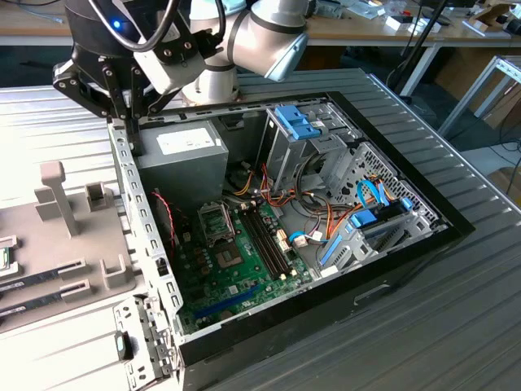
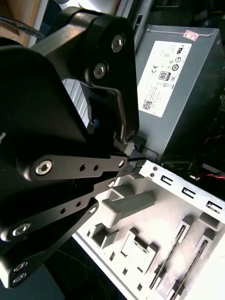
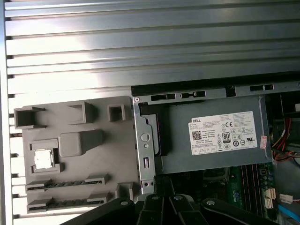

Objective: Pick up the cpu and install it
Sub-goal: 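Reach for the cpu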

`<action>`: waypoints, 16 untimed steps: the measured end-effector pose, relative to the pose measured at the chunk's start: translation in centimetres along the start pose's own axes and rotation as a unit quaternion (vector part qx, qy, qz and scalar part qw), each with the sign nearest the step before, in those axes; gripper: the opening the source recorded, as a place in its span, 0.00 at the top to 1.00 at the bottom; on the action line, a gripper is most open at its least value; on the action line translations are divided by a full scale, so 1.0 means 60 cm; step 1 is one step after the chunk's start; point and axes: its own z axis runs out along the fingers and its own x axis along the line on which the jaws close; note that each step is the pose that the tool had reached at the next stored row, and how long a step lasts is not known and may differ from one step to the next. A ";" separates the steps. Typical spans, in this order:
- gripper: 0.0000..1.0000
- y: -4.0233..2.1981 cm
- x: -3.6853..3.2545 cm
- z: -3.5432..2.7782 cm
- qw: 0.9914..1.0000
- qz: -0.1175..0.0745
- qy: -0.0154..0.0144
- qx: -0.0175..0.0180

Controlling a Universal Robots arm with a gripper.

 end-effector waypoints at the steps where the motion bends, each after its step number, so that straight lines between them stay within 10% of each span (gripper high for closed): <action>1: 0.90 0.000 0.000 0.000 1.000 0.000 0.000 0.000; 16: 0.90 0.000 0.006 0.001 1.000 0.000 0.000 0.000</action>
